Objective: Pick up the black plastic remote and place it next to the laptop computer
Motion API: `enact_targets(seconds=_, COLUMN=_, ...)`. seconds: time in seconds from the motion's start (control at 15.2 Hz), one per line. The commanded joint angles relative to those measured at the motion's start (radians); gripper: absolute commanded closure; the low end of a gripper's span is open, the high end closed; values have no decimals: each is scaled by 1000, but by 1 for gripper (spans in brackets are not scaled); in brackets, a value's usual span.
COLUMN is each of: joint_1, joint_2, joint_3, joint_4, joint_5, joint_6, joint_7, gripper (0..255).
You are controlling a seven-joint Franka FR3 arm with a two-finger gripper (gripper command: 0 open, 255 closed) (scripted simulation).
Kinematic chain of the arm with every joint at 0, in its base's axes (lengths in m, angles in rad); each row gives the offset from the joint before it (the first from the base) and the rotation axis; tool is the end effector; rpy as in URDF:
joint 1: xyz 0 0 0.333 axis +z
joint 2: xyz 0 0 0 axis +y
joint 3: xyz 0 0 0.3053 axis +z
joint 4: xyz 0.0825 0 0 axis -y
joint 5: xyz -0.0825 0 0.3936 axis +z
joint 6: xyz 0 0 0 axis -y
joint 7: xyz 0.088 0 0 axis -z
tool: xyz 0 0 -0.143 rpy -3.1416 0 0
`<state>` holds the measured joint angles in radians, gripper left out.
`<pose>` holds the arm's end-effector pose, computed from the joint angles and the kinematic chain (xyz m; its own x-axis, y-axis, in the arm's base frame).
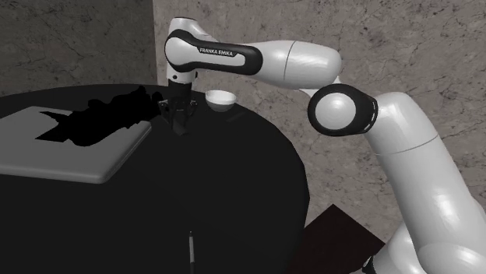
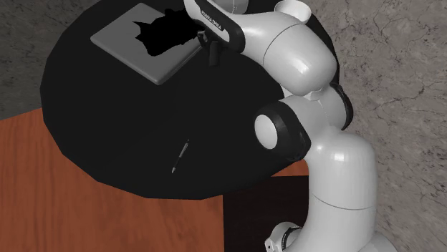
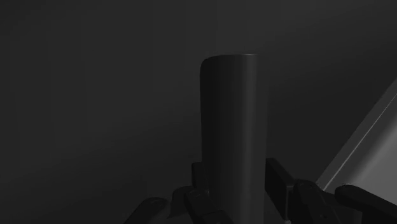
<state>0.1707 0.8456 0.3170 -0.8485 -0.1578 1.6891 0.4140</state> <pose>0.7261 0.2594 0.3788 0.9998 -0.0141 -0.0106 -0.0149 -0.9966 -0.0808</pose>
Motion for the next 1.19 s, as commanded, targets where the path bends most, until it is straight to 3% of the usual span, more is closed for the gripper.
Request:
enact_targets(seconds=0.0, joint_1=-4, joint_2=-1, joint_3=0, joint_4=-25, joint_5=0, joint_6=24, joint_7=0, gripper=255)
enact_targets(seconds=1.12, joint_1=-28, joint_2=14, joint_3=-5, joint_4=-223, joint_5=-8, joint_6=234, joint_7=4, gripper=255)
